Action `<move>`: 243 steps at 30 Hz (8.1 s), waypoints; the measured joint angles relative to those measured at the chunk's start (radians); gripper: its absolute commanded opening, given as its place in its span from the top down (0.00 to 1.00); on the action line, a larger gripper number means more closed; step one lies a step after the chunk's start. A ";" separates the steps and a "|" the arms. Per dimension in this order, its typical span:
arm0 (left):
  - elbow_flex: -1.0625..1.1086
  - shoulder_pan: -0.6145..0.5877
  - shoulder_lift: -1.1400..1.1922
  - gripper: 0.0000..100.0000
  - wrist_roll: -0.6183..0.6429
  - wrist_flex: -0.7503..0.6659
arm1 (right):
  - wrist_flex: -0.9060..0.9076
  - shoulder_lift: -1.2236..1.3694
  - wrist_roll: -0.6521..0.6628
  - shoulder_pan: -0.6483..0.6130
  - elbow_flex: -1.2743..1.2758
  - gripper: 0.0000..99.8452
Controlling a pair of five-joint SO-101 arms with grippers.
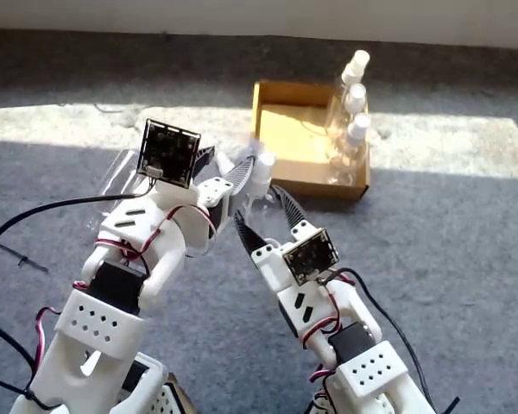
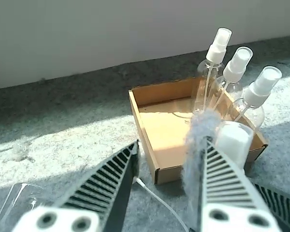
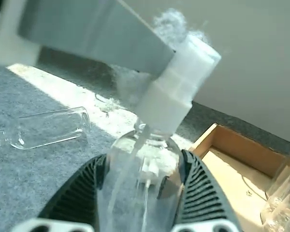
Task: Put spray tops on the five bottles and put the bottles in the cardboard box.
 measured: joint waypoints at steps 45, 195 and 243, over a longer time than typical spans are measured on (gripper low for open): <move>-0.120 0.026 0.006 0.80 -0.170 0.129 | 0.000 0.000 0.008 -0.005 0.034 1.00; 0.334 0.109 -0.012 0.71 -0.170 0.080 | -0.259 1.593 -0.063 0.275 -1.341 1.00; 0.347 0.109 -0.012 0.71 -0.170 0.080 | -0.265 1.995 -0.018 0.298 -1.689 0.88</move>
